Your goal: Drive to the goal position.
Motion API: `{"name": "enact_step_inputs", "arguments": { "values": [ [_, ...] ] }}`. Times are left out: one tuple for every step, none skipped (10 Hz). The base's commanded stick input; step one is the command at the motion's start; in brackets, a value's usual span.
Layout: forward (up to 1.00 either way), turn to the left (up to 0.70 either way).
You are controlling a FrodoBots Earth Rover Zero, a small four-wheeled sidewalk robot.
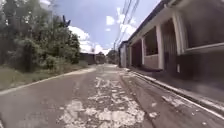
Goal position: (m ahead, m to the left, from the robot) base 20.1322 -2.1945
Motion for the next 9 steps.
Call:
{"name": "enact_step_inputs", "arguments": {
  "values": [
    [0.7, 0.01],
    [0.7, 0.01],
    [0.7, 0.01],
    [0.7, 0.01],
    [0.7, 0.01],
    [0.7, 0.01],
    [0.7, 0.01],
    [0.7, 0.01],
    [0.7, 0.01]
  ]
}}
